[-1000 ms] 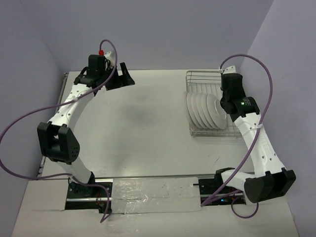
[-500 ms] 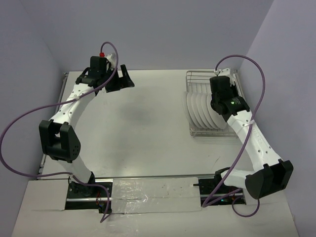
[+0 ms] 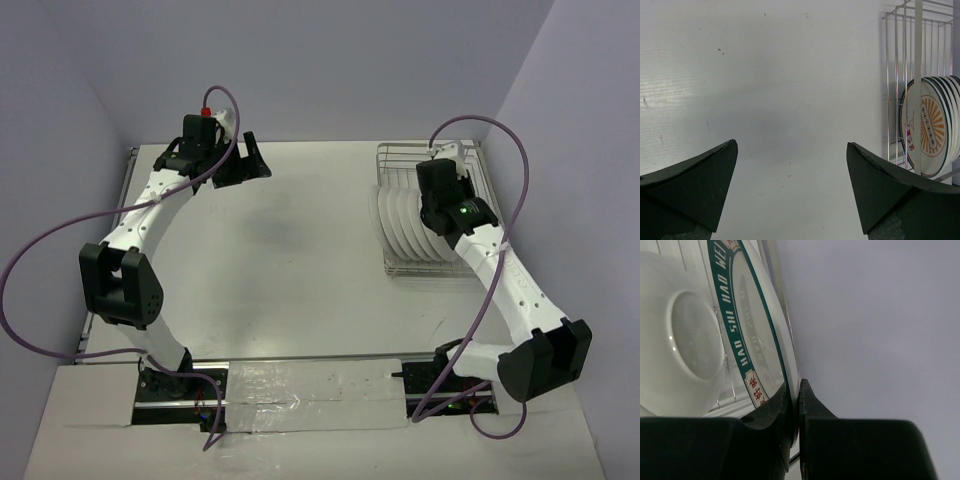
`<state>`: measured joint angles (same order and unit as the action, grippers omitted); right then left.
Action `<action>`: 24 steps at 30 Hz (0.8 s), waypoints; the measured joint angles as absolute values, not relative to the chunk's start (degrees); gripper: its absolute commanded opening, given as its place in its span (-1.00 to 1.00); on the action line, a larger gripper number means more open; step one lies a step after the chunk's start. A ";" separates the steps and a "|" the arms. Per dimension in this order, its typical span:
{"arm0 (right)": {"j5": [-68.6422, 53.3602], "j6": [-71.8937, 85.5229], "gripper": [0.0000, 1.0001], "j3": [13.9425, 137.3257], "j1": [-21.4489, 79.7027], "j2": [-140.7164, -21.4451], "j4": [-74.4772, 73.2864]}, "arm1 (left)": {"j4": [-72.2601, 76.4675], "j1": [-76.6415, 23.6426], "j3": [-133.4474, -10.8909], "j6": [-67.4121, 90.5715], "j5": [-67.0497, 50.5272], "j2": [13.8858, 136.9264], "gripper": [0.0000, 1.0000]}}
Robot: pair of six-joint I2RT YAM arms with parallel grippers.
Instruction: Load the plates into the dish rack
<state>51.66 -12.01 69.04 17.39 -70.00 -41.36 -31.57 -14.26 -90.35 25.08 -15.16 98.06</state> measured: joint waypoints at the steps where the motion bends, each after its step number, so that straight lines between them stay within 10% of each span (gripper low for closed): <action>1: 51.66 -12.01 -1.00 68.73 17.56 -70.13 -41.34 | -31.59 -14.26 -90.35 25.08 -15.14 98.06 0.98; 24: 55.83 -13.13 -0.98 62.96 19.49 -72.40 -36.49 | -31.59 -14.26 -90.35 25.08 -14.74 98.08 0.98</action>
